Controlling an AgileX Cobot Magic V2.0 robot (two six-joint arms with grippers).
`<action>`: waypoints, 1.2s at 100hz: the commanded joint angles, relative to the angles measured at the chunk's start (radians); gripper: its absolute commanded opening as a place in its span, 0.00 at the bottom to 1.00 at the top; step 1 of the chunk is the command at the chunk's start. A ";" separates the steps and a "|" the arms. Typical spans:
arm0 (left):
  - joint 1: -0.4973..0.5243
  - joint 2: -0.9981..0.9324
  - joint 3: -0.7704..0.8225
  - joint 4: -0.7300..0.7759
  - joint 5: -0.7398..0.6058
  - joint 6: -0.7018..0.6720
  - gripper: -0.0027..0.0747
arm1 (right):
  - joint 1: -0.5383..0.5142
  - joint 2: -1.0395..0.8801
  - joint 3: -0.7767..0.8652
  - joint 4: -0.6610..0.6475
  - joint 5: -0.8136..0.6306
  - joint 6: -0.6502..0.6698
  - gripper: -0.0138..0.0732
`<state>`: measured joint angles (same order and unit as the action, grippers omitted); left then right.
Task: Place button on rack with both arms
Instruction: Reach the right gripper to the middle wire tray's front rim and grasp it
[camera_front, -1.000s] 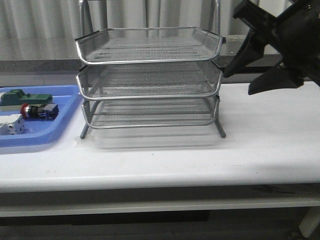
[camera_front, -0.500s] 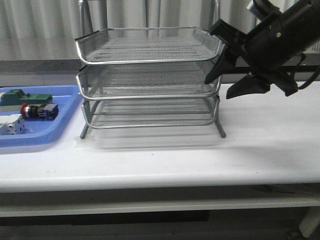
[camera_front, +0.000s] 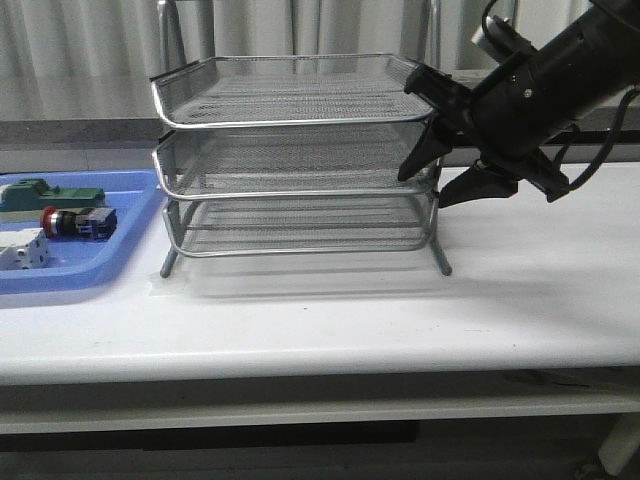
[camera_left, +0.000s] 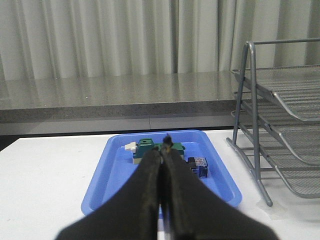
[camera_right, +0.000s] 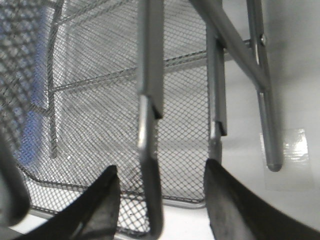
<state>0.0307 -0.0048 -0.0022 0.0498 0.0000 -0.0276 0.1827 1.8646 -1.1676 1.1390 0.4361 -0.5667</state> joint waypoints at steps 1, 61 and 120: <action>0.001 -0.032 0.053 -0.003 -0.072 -0.012 0.01 | 0.000 -0.038 -0.032 0.033 -0.001 -0.013 0.62; 0.001 -0.032 0.053 -0.003 -0.072 -0.012 0.01 | 0.000 -0.037 -0.032 0.035 0.045 -0.013 0.21; 0.001 -0.032 0.053 -0.003 -0.072 -0.012 0.01 | 0.000 -0.040 -0.028 -0.020 0.205 -0.013 0.21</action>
<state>0.0307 -0.0048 -0.0022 0.0498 0.0000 -0.0276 0.1793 1.8721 -1.1794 1.1622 0.5229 -0.5667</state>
